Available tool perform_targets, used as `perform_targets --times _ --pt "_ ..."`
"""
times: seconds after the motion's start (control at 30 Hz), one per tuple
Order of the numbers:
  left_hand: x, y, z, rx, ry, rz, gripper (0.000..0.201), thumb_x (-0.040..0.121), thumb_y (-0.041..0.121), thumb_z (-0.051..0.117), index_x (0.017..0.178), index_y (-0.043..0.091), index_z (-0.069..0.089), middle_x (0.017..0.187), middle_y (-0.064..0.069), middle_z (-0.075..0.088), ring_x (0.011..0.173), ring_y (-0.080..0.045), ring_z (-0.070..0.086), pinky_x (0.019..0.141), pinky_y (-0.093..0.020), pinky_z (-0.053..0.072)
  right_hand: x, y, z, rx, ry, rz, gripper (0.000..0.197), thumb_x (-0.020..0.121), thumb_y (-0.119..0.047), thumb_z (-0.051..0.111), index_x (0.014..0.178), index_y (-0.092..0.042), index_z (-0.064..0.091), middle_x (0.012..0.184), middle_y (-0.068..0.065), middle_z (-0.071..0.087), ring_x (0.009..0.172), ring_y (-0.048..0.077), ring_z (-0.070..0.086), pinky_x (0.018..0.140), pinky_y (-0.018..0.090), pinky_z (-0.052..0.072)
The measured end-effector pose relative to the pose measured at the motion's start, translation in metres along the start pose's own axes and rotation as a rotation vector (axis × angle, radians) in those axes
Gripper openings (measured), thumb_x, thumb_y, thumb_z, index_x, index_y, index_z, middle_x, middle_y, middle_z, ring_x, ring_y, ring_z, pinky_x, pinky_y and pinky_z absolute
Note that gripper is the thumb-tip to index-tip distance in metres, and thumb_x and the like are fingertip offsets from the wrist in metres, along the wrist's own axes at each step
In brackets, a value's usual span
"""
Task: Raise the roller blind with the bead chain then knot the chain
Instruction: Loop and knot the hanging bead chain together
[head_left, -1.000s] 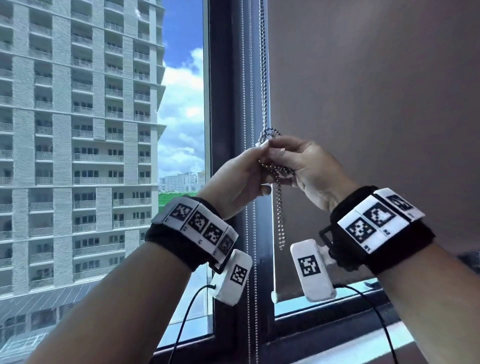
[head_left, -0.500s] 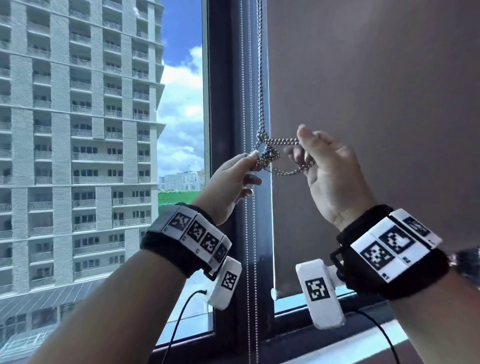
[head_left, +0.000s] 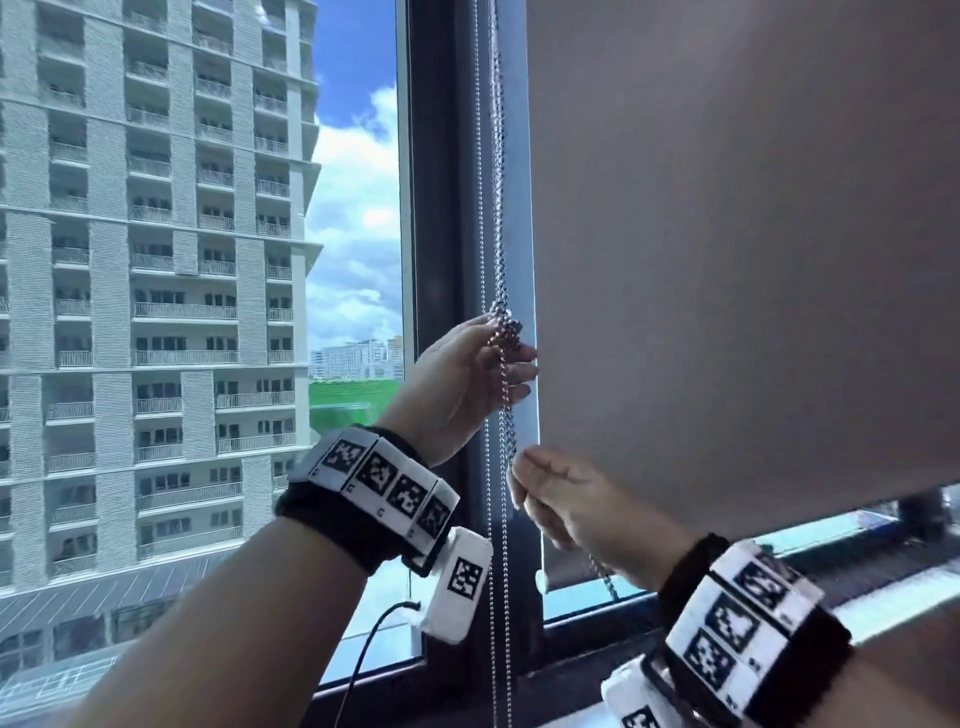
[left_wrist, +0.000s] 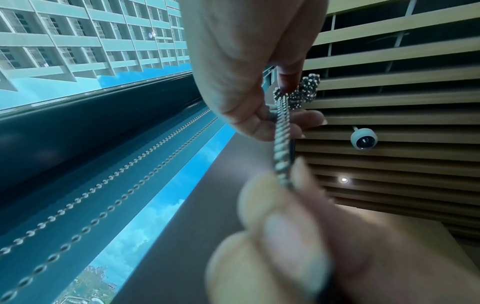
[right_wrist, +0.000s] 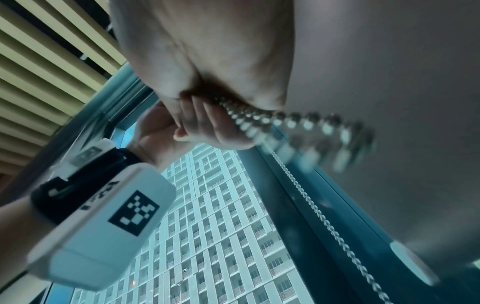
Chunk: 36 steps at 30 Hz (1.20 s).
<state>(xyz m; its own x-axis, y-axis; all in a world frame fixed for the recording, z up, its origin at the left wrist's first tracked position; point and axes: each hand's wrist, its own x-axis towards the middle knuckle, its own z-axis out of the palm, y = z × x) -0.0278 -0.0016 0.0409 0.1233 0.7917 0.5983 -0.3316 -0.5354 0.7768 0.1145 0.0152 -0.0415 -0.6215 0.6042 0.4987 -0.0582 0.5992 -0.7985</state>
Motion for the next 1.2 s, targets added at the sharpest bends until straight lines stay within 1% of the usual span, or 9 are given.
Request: perform_targets --times 0.23,0.4,0.6,0.7,0.8,0.9,1.03,1.13,1.2 --pt "-0.007 -0.013 -0.001 0.01 -0.04 -0.065 0.033 0.098 0.025 0.032 0.102 0.012 0.062 0.062 0.003 0.053 0.049 -0.008 0.048 0.053 -0.021 0.042 0.003 0.027 0.006 0.024 0.039 0.037 0.031 0.101 -0.021 0.038 0.073 -0.01 0.049 0.051 0.008 0.043 0.045 0.019 0.036 0.048 0.031 0.03" --pt "-0.01 -0.028 -0.008 0.285 0.058 0.053 0.031 0.102 0.023 0.037 0.106 0.011 0.065 0.058 0.007 0.039 0.047 -0.006 0.029 0.045 -0.017 0.025 0.013 0.023 -0.006 -0.171 0.185 -0.048 0.016 0.097 -0.024 0.046 0.096 -0.023 0.062 0.091 0.0 0.062 0.088 0.018 0.057 0.081 0.031 0.047" --pt "-0.012 -0.027 -0.009 0.638 0.146 0.178 0.031 0.1 0.025 0.043 0.092 0.015 0.071 0.052 0.01 0.034 0.047 -0.008 0.027 0.042 -0.019 0.023 0.02 -0.032 -0.02 -0.853 0.632 -0.679 0.06 0.069 0.003 0.054 0.126 -0.016 0.049 0.125 0.006 0.049 0.118 0.022 0.047 0.102 0.033 0.038" --pt "-0.015 -0.023 -0.006 0.675 0.125 0.189 0.035 0.1 0.025 0.044 0.078 0.026 0.071 0.054 0.006 0.03 0.048 -0.009 0.024 0.043 -0.021 0.02 0.028 -0.056 -0.028 -1.307 0.532 -0.798 0.068 0.068 -0.001 0.049 0.133 -0.022 0.044 0.139 0.005 0.047 0.134 0.026 0.038 0.104 0.04 0.034" --pt "-0.018 -0.014 -0.002 0.69 0.072 0.15 0.04 0.099 0.015 0.042 0.061 0.021 0.055 0.056 0.001 0.028 0.046 -0.006 0.023 0.046 -0.024 0.019 0.046 -0.064 -0.038 -1.67 0.362 -0.821 0.056 0.076 -0.006 0.048 0.13 -0.021 0.051 0.143 0.003 0.048 0.142 0.026 0.029 0.111 0.046 0.029" --pt "-0.018 -0.004 -0.004 0.707 0.009 0.118 0.035 0.098 0.012 0.042 0.064 0.019 0.043 0.056 0.001 0.026 0.044 -0.005 0.022 0.044 -0.02 0.02 0.059 -0.069 -0.044 -1.768 0.269 -0.831 0.034 0.079 -0.009 0.041 0.104 -0.017 0.064 0.125 0.005 0.062 0.137 0.029 0.039 0.11 0.048 0.028" --pt "-0.018 0.007 -0.012 0.674 0.01 0.112 0.026 0.098 0.012 0.044 0.08 0.015 0.064 0.054 0.003 0.027 0.046 -0.007 0.023 0.044 -0.021 0.018 0.062 -0.08 -0.049 -1.691 0.248 -0.789 0.027 0.075 -0.026 0.038 0.083 -0.015 0.061 0.088 0.007 0.065 0.103 0.034 0.061 0.105 0.047 0.038" --pt "-0.013 0.011 -0.017 0.602 0.049 0.108 0.015 0.096 0.015 0.048 0.083 0.016 0.056 0.052 0.011 0.034 0.047 -0.007 0.026 0.047 -0.022 0.02 0.064 -0.087 -0.052 -1.561 0.304 -0.764 0.022 0.078 -0.031 0.045 0.073 -0.013 0.056 0.069 0.005 0.053 0.075 0.03 0.054 0.084 0.041 0.046" --pt "-0.009 0.016 -0.017 0.525 0.048 0.118 0.017 0.095 0.011 0.048 0.082 0.02 0.048 0.055 0.01 0.037 0.047 -0.006 0.028 0.047 -0.02 0.022 0.066 -0.089 -0.053 -1.437 0.314 -0.725 0.019 0.082 -0.029 0.05 0.071 -0.014 0.051 0.066 0.0 0.044 0.068 0.024 0.043 0.071 0.035 0.039"
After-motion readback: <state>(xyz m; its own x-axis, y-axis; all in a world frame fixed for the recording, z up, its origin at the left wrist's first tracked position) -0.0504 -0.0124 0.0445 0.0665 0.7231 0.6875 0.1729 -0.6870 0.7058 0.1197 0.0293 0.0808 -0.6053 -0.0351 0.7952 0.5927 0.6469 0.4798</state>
